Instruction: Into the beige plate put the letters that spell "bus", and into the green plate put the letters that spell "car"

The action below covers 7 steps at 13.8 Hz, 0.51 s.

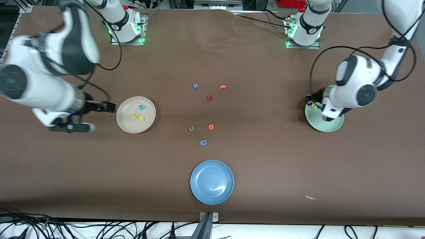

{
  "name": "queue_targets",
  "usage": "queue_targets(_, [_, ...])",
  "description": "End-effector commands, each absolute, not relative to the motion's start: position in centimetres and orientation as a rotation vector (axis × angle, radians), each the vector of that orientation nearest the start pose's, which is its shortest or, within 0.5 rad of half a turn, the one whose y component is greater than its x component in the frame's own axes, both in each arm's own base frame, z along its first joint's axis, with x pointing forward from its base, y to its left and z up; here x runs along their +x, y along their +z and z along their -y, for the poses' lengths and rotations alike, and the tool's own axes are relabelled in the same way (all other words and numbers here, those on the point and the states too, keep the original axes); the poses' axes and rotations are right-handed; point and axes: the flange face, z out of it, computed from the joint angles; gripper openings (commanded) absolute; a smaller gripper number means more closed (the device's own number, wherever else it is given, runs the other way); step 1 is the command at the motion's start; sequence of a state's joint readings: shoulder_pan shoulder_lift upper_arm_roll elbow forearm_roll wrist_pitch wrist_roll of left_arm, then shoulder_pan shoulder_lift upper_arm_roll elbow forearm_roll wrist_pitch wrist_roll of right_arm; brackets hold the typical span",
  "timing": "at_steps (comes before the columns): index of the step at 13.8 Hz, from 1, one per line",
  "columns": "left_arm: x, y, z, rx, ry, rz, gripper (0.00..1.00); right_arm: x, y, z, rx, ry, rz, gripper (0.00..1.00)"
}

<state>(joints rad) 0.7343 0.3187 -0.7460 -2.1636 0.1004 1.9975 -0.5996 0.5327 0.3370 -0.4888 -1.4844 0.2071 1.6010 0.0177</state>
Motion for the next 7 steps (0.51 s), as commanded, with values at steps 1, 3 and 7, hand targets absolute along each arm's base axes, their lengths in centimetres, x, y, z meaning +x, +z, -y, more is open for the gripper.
queue_targets(1, [51.9,26.6,-5.9,-3.03,0.622,0.631,0.26,62.2,50.0,-6.1,-3.008,0.287,0.114,0.99])
queue_targets(3, [52.8,25.3,-8.3,-3.017,0.594,0.561,0.26,62.3,52.6,-5.5,-3.075,0.24,0.141,0.99])
queue_targets(7, [54.4,23.8,-9.3,-3.028,0.582,0.546,0.62,62.5,55.2,-7.4,-3.149,0.217,0.19,1.0])
